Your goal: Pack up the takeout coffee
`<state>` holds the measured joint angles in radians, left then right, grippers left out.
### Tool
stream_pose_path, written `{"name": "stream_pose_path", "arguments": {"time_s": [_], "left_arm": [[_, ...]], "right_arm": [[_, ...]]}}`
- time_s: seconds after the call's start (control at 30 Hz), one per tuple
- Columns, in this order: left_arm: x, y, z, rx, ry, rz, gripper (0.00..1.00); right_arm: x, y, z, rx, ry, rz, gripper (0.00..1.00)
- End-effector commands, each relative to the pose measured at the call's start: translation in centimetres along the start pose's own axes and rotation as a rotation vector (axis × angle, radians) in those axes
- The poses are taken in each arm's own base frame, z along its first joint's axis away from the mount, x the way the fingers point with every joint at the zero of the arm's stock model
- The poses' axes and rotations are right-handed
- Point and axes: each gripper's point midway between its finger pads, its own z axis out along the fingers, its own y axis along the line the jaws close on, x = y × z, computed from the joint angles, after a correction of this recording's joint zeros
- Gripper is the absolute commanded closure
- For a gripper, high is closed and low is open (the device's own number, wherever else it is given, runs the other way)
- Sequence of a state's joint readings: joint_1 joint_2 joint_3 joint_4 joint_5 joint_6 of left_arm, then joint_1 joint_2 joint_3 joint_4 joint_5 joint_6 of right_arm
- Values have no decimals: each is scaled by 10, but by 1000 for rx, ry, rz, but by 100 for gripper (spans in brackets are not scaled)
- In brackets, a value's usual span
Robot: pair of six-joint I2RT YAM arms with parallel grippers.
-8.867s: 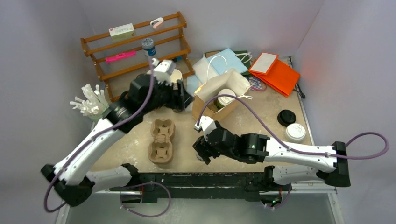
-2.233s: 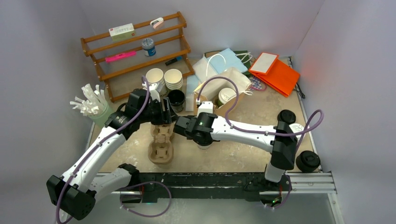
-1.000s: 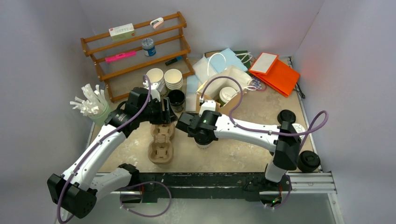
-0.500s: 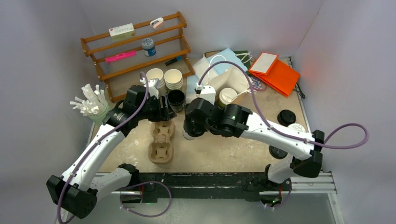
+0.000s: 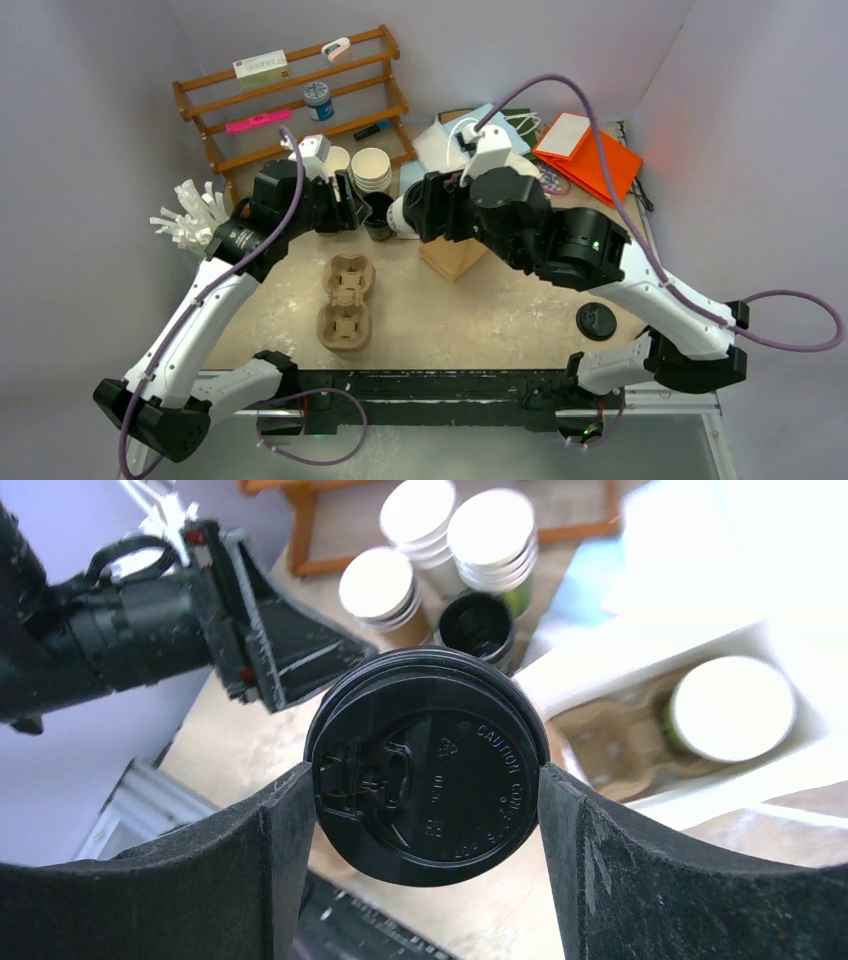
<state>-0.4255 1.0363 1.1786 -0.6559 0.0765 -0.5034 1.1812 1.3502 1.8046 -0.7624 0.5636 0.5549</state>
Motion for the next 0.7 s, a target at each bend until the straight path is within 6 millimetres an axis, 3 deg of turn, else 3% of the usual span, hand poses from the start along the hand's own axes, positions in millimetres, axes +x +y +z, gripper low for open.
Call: {"name": "stream_pose_path", "arguments": {"time_s": [0.0, 0.1, 0.3, 0.4, 0.53, 0.67], "left_arm": [[-33, -26, 15, 111, -59, 41, 39], [-45, -45, 29, 198, -59, 65, 38], [-68, -81, 54, 357, -71, 134, 33], [-74, -99, 64, 386, -89, 174, 30], [-64, -139, 77, 437, -79, 293, 28], [-63, -148, 94, 431, -74, 349, 27]], "right_arm": [[-57, -35, -18, 99, -165, -71, 35], [-75, -53, -27, 144, -199, -91, 35], [-80, -94, -28, 272, -180, -123, 36], [-77, -110, -28, 316, -166, -119, 38], [-65, -125, -24, 345, -123, -109, 38], [-55, -129, -12, 333, -80, -106, 39]]}}
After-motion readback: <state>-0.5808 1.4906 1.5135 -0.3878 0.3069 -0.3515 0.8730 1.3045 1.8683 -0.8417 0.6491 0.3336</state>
